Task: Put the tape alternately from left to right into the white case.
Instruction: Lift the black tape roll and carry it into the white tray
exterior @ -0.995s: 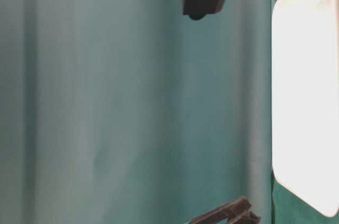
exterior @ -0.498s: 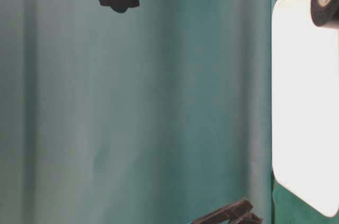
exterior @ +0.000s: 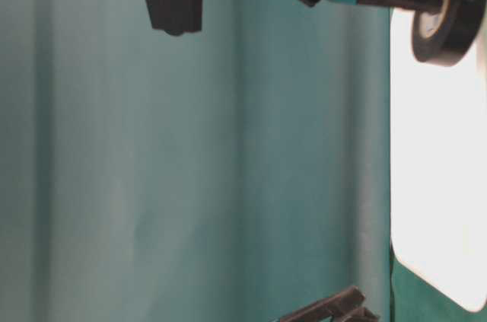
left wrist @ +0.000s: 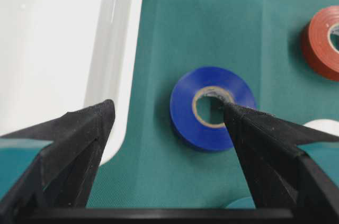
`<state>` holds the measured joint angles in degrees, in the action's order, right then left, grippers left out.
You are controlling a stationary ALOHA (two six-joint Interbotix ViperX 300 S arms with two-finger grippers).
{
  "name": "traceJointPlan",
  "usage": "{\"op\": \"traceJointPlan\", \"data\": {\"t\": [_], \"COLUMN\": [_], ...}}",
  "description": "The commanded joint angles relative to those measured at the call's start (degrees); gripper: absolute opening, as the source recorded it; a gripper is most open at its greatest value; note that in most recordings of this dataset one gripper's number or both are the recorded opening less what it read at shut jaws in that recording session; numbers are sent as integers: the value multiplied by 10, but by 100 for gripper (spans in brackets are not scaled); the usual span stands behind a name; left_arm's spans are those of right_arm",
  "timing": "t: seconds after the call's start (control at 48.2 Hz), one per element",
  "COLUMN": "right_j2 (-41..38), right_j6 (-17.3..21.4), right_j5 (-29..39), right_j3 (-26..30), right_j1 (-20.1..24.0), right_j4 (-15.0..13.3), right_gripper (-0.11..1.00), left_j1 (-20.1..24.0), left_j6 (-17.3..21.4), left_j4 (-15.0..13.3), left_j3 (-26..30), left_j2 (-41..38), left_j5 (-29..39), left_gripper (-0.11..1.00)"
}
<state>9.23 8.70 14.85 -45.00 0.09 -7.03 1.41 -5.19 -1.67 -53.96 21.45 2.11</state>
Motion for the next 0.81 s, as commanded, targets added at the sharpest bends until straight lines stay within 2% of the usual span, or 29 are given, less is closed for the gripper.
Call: {"op": "traceJointPlan", "data": {"t": [0.0, 0.124, 0.29, 0.788], "right_j2": [11, 0, -25, -36], "right_j6": [1, 1, 1, 1], "right_j5": [-5, -5, -4, -3], "right_j3": [12, 12, 15, 17], "right_j1": [-29, -69, -93, -96], "right_j4": [-9, -21, -34, -40], "right_gripper": [21, 21, 21, 21], "left_j1": [1, 2, 2, 2], "left_j6": [-1, -1, -1, -1], "left_j4": [0, 0, 0, 0], "left_j3": [4, 4, 4, 4], "left_j2": [8, 8, 7, 6], "left_j5": [-3, -2, -2, -2], "left_gripper": [64, 64, 65, 64]}}
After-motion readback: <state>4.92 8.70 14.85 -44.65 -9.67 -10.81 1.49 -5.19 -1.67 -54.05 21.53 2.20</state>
